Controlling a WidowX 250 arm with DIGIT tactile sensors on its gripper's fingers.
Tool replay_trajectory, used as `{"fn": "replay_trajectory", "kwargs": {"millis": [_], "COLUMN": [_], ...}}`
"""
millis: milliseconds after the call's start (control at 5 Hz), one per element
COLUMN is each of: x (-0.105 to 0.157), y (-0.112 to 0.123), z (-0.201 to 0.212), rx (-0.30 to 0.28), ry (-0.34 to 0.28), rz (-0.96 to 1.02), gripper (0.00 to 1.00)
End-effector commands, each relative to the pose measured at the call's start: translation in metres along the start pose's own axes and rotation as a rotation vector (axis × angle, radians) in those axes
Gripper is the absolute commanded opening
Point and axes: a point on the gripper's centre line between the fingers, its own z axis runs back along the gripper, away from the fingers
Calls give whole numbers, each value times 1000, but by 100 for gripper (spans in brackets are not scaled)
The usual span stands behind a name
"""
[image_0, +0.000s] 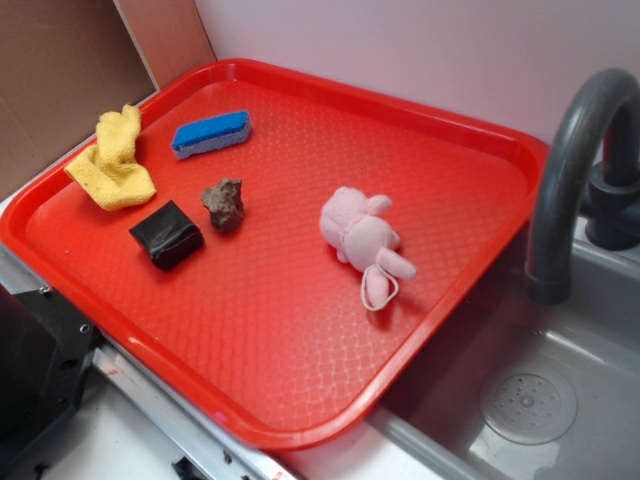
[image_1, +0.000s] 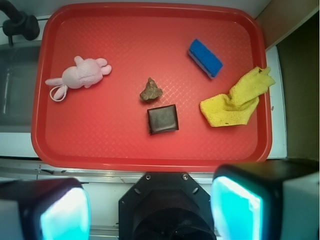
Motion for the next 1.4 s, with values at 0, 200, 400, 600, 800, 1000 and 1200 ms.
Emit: {"fn": "replay_trajectory", "kwargs": {"millis": [0, 200, 400, 600, 800, 1000, 1200], "x": [0, 8, 15, 33, 60, 79, 106], "y": [0, -9, -18, -36, -64, -74, -82], "z": [0, -1, -4, -12, -29, -45, -84], "rx": [0, -74, -128, -120, -107, -69, -35], "ry": [0, -9, 1, -6, -4, 9, 38], "rz": [0, 214, 394, 620, 872, 990, 1132], "gripper": [100, 100, 100, 100, 100, 100, 100]}}
